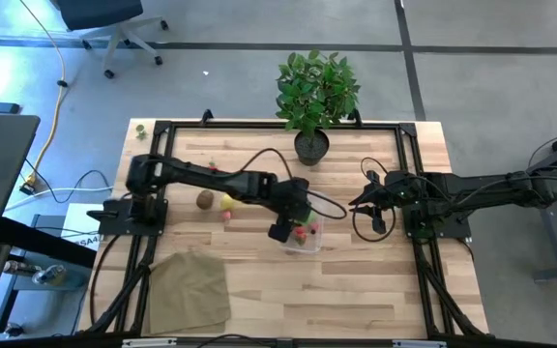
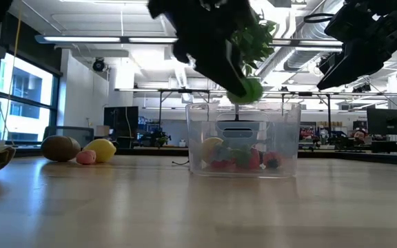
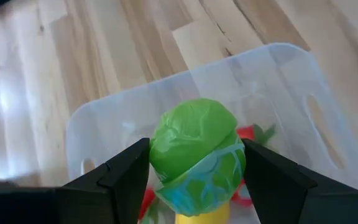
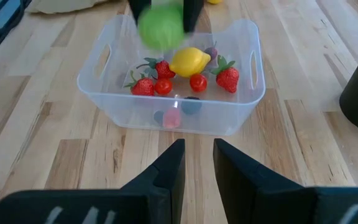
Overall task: Pick and placing Produce into tupperware
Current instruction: Put the green cabbage into the transparent container
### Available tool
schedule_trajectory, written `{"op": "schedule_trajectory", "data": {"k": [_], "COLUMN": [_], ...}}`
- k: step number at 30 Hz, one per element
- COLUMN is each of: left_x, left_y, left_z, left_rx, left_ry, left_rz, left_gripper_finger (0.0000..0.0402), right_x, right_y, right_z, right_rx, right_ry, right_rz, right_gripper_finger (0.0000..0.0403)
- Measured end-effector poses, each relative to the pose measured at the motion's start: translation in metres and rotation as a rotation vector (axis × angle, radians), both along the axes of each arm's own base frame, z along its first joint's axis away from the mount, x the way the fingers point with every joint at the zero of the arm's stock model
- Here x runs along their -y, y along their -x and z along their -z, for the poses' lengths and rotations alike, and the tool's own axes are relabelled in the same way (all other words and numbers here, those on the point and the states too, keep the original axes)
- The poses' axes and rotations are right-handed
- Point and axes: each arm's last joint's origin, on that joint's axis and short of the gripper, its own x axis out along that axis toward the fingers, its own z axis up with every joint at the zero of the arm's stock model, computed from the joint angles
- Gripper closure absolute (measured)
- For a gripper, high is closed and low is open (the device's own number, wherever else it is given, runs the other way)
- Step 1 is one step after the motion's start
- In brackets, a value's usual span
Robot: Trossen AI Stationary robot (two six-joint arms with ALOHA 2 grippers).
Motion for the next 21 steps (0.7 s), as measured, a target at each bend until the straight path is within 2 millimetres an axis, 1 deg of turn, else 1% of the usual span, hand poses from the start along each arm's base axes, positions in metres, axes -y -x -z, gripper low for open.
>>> {"op": "schedule_trajectory", "data": {"k": [4, 9, 10, 13, 18, 21], "left_x": [0.0, 0.001, 0.001, 0.001, 0.0, -0.003], "left_y": [-0.008, -0.01, -0.012, -0.009, -0.008, -0.006], "left_z": [0.013, 0.03, 0.03, 0.034, 0.034, 0.035], "left_rx": [-0.032, -0.093, -0.084, -0.12, -0.135, -0.148], "left_ry": [0.016, 0.04, 0.039, 0.042, 0.035, 0.04], "left_rz": [0.023, 0.031, 0.031, 0.03, 0.023, 0.012], "left_gripper_finger": [0.0174, 0.0174, 0.0174, 0.0174, 0.0174, 0.0174], "right_x": [0.0, 0.0, 0.0, 0.0, 0.0, 0.0], "right_y": [0.0, 0.0, 0.0, 0.0, 0.0, 0.0], "right_z": [0.0, 0.001, 0.0, 0.0, 0.0, 0.0], "right_rx": [0.001, -0.008, -0.004, -0.006, -0.006, -0.006], "right_ry": [0.0, 0.0, 0.0, 0.0, 0.0, 0.0], "right_rz": [-0.001, 0.0, 0.0, -0.001, -0.001, -0.001], "right_gripper_finger": [0.0329, 0.0329, 0.0329, 0.0329, 0.0329, 0.0329]}}
